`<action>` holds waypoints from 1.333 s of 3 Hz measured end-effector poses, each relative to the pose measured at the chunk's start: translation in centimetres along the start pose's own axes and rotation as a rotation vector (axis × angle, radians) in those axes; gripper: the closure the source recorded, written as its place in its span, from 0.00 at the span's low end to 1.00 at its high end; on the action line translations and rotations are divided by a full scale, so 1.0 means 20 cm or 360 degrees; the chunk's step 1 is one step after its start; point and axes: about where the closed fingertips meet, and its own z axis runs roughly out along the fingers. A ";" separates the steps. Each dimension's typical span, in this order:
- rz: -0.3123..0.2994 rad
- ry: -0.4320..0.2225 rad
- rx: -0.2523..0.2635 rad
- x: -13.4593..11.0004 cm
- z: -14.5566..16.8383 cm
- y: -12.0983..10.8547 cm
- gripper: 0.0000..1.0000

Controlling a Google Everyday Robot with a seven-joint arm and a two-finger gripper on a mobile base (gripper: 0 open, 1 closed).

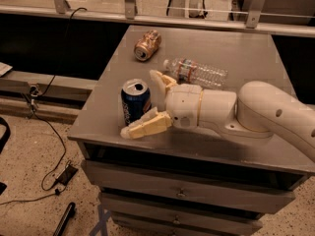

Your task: Knock pepsi can over

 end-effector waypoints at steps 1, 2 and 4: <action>-0.0009 -0.0044 -0.0003 0.06 0.03 -0.02 0.00; -0.0034 -0.0052 0.0019 0.09 0.05 -0.03 0.00; -0.0039 -0.0053 0.0007 0.08 0.06 -0.02 0.41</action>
Offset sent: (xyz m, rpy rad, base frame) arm 0.0161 0.0007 -0.0293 0.0248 -0.0533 -0.0301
